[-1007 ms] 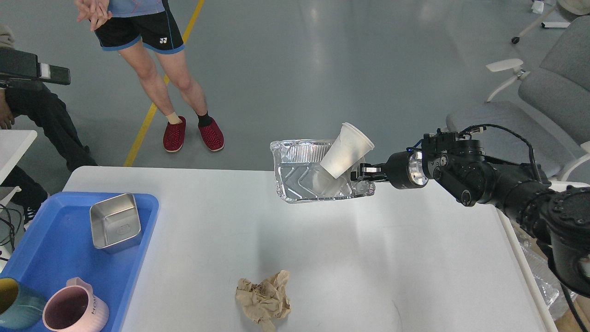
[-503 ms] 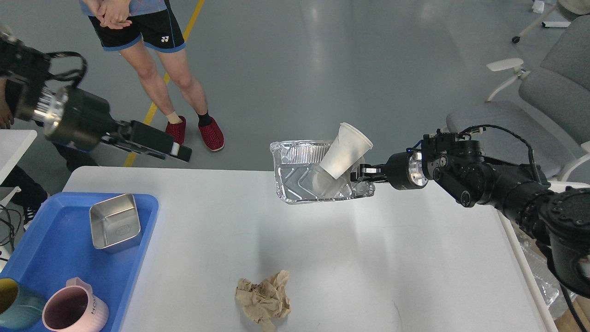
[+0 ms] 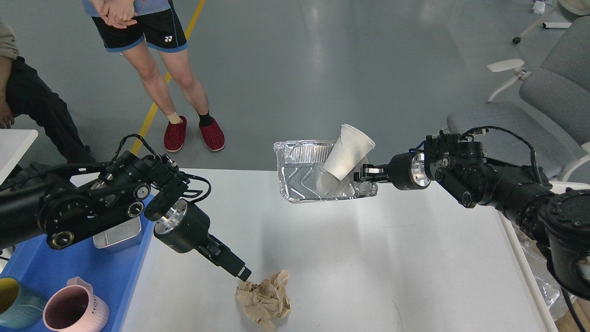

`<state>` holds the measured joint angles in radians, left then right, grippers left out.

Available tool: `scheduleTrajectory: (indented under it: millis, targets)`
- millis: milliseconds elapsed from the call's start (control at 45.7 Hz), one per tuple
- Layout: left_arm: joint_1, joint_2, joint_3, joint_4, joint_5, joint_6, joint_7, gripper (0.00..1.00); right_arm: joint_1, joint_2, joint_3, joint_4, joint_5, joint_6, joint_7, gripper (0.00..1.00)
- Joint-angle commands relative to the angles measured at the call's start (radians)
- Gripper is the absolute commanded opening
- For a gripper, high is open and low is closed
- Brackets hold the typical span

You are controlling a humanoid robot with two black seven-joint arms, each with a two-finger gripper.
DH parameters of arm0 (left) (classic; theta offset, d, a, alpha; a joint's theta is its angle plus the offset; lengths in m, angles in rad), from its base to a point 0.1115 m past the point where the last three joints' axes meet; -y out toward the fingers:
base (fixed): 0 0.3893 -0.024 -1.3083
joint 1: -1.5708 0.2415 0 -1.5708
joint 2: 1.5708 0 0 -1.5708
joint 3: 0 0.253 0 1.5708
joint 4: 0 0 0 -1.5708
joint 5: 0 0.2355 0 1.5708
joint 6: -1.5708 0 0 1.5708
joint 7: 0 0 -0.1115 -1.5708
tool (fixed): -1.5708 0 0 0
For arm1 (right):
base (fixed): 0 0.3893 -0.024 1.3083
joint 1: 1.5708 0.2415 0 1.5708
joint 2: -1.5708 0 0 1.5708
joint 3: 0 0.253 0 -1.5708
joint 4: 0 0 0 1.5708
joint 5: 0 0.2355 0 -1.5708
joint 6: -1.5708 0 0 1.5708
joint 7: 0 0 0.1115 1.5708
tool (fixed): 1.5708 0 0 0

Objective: Tidy desktop
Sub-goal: 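Reach the left gripper down to the crumpled brown paper and grasp it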

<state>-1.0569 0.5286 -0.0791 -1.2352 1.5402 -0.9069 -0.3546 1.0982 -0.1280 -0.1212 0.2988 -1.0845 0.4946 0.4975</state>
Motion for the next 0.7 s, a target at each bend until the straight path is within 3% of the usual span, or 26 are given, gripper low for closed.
scheduleTrajectory:
  millis: [0,219,678]
  targets:
    - [0.067,-0.07,-0.001,0.029,0.038,0.055,0.046,0.82,0.003,0.001,0.0,0.0,0.0,-0.002,0.0,0.0]
    - [0.135,-0.145,0.004,0.124,0.09,0.132,0.06,0.82,0.006,0.004,0.0,0.0,0.001,-0.002,0.0,0.0]
    - [0.201,-0.271,0.025,0.256,0.092,0.183,0.072,0.81,0.006,0.004,0.0,-0.001,0.001,-0.002,0.0,0.0]
